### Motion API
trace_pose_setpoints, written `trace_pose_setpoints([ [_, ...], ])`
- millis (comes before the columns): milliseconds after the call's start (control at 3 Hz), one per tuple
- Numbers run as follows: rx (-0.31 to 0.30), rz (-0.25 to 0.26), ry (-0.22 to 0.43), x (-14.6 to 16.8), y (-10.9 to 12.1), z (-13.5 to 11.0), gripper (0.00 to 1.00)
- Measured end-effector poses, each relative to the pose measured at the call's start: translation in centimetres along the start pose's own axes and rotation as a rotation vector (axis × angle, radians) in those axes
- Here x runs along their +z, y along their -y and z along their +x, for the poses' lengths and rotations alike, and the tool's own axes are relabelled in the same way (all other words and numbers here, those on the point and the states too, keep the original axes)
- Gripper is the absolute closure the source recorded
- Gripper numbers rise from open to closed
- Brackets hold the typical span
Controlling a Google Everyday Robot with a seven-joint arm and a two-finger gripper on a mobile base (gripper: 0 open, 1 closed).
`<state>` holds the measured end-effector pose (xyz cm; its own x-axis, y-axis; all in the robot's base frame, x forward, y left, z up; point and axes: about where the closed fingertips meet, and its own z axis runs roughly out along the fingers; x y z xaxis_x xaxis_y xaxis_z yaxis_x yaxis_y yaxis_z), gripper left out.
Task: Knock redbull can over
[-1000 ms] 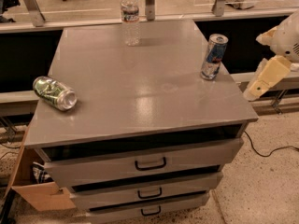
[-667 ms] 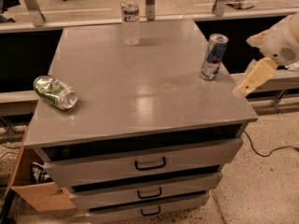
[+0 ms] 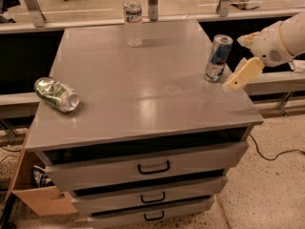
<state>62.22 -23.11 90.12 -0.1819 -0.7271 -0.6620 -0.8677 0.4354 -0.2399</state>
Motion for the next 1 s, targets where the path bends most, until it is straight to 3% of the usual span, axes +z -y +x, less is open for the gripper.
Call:
trace_pose_setpoints([
  [667, 0.032, -0.052, 0.135, 3.4, -1.1, -2.8, 0.0],
  [1000, 0.025, -0.084, 0.178, 5.2, -3.0, -6.0, 0.0],
])
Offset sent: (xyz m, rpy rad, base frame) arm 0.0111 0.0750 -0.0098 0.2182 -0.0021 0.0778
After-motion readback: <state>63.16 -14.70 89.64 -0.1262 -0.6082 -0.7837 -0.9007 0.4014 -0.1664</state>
